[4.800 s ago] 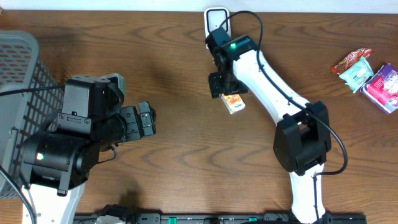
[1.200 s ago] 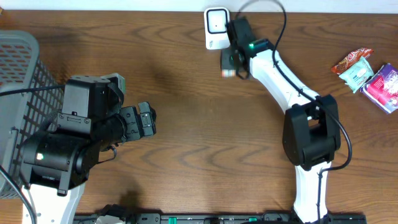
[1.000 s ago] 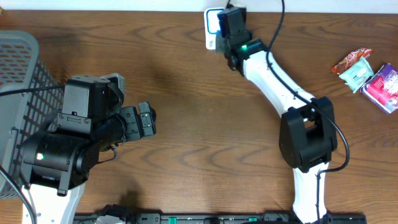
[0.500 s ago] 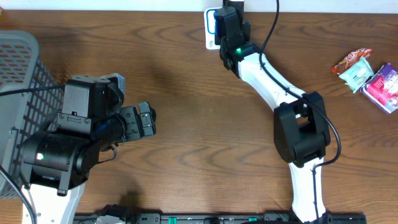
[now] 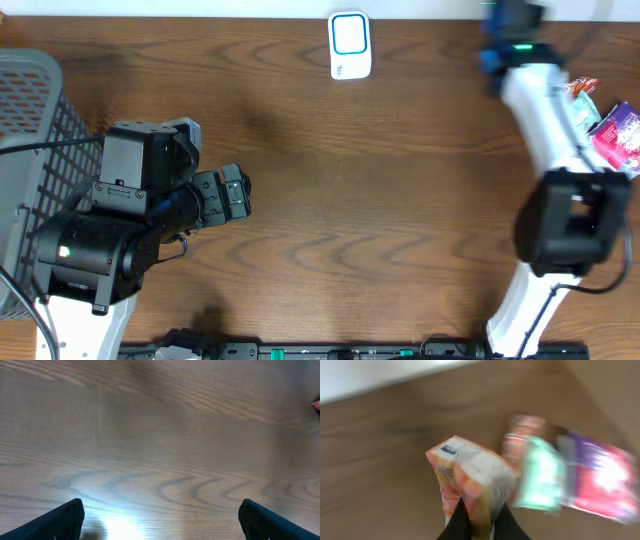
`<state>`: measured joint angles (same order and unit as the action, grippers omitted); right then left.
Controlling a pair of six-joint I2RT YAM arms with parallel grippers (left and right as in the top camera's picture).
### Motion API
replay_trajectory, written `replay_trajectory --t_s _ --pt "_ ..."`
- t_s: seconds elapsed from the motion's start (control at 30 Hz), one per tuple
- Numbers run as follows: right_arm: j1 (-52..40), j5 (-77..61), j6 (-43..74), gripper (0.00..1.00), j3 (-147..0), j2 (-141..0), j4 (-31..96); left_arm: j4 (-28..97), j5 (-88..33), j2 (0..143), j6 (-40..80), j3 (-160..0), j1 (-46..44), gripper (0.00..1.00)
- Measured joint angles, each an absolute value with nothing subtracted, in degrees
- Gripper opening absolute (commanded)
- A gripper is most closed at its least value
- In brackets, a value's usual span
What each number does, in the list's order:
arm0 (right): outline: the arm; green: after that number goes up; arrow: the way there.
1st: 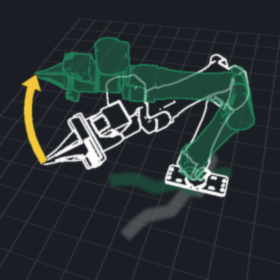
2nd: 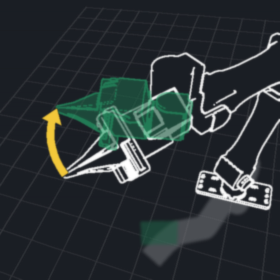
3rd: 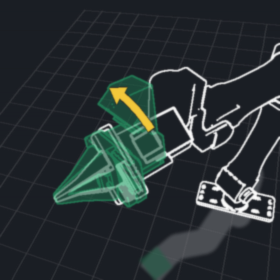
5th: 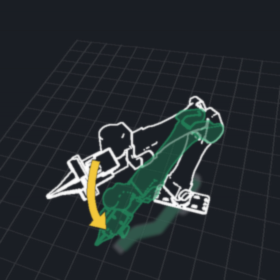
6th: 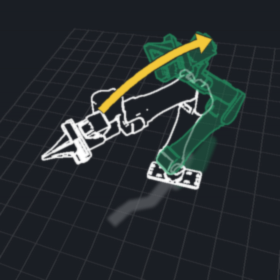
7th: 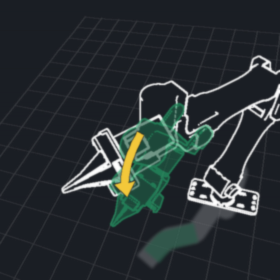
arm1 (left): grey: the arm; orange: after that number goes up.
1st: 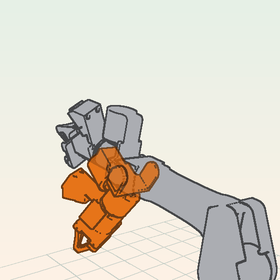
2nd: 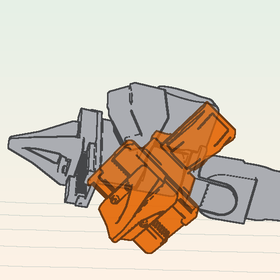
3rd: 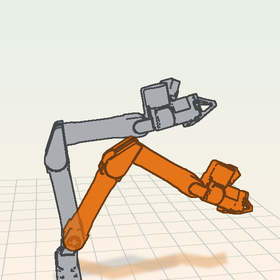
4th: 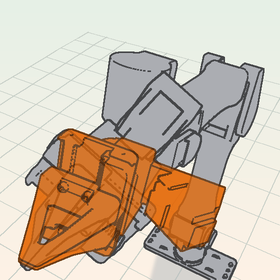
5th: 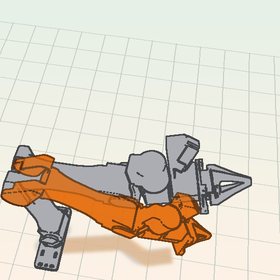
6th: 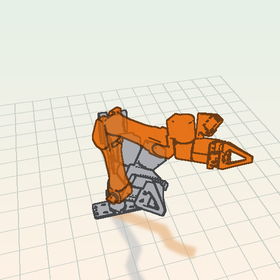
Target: Scan the item barcode
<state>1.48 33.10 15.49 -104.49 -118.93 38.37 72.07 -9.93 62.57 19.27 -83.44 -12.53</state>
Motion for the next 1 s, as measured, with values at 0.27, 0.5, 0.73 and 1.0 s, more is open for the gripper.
replay_trajectory --t_s 0.27,0.5,0.73,1.0 --pt "15.79 29.54 15.75 0.27 -104.44 -118.80 42.74 72.07 -9.93 62.57 19.27 -83.44 -12.53 0.98" --pt "21.67 20.53 16.93 0.73 -104.42 -118.80 42.28 72.05 -9.93 62.57 19.27 -83.44 -12.53 0.98" --pt "23.18 17.72 17.58 0.79 -104.42 -118.80 47.13 72.05 -9.93 62.57 19.27 -83.44 -12.53 0.98" --pt "23.18 16.36 21.71 0.99 -104.31 -116.44 57.41 72.05 -9.93 62.57 19.27 -83.44 -12.53 0.98"
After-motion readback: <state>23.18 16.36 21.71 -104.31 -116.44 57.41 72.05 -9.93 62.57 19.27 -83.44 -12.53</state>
